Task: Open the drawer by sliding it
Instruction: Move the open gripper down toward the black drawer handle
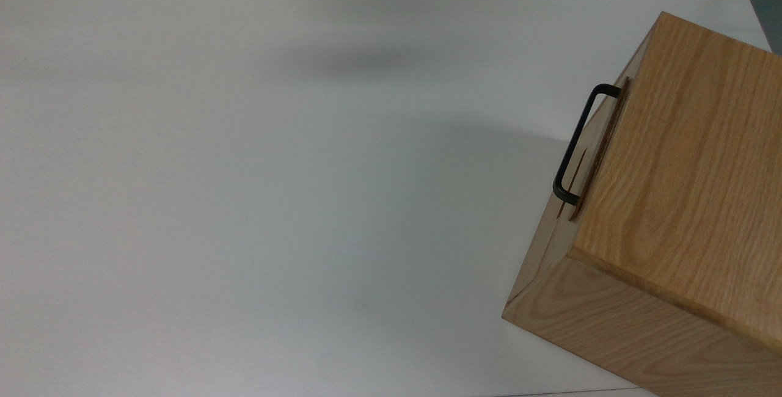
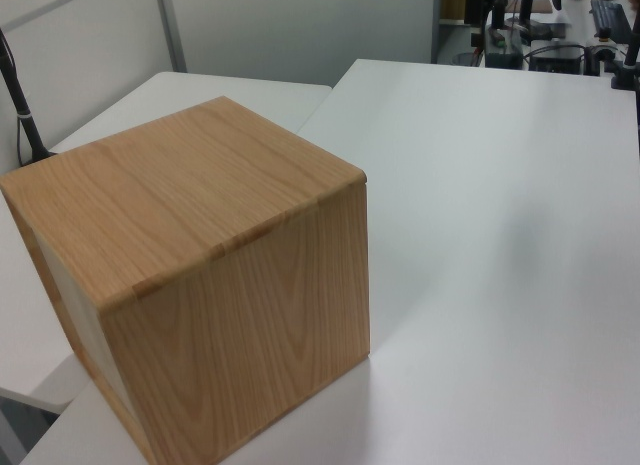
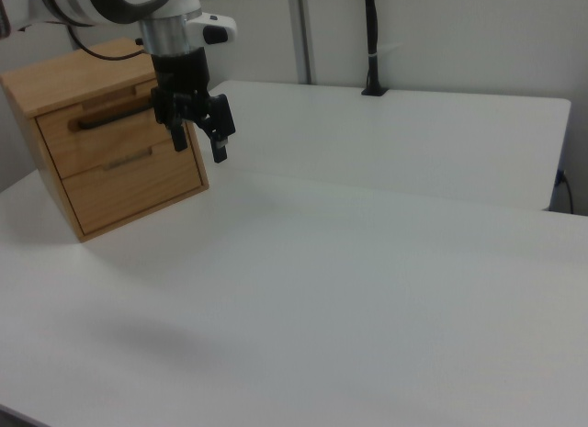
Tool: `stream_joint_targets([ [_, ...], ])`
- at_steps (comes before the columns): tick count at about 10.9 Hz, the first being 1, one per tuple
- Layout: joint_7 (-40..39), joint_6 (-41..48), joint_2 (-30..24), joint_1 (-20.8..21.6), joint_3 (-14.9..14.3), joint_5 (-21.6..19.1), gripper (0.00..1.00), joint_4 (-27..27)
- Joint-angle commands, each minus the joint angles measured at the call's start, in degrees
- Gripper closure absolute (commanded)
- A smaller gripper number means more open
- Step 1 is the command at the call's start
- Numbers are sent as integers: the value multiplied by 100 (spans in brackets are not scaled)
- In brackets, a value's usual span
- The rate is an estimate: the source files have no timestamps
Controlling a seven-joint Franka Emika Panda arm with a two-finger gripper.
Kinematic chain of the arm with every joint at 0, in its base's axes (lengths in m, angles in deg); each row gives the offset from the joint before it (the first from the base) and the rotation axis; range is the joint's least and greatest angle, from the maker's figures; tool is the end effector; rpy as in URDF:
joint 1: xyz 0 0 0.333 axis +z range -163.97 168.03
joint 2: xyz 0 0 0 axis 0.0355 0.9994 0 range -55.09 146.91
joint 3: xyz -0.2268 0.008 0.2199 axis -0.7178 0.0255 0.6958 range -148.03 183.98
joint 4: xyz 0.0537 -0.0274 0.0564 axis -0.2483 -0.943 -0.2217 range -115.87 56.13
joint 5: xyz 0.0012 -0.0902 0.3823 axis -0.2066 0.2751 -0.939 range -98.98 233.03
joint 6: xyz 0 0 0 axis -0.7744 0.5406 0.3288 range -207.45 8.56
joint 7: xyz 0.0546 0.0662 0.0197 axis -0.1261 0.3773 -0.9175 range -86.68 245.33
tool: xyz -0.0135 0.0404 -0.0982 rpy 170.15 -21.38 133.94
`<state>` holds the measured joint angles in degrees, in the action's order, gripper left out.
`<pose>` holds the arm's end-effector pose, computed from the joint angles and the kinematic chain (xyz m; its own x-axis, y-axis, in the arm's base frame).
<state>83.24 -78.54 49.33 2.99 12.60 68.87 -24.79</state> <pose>0.5647 -0.0456 0.6270 0.9885 -0.1470 -0.0361 -0.1455 -0.9885 0.0404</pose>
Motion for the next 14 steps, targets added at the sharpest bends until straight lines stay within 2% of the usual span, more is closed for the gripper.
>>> stream_joint_targets([
  [1,75,32,-52,27,28,-428,0,-95],
  [2,110,6,35,9,19,-866,0,-34],
  [5,320,-82,176,-17,-34,-1605,0,151],
  [6,478,-396,281,-26,-42,-2148,0,151],
  [8,1214,-1028,579,35,36,-2626,2,151],
  [10,1314,-1591,825,385,72,-3354,4,133],
  [12,1743,-2284,1072,781,89,-3428,4,133],
  [14,1990,-2761,1186,1150,89,-3673,4,151],
])
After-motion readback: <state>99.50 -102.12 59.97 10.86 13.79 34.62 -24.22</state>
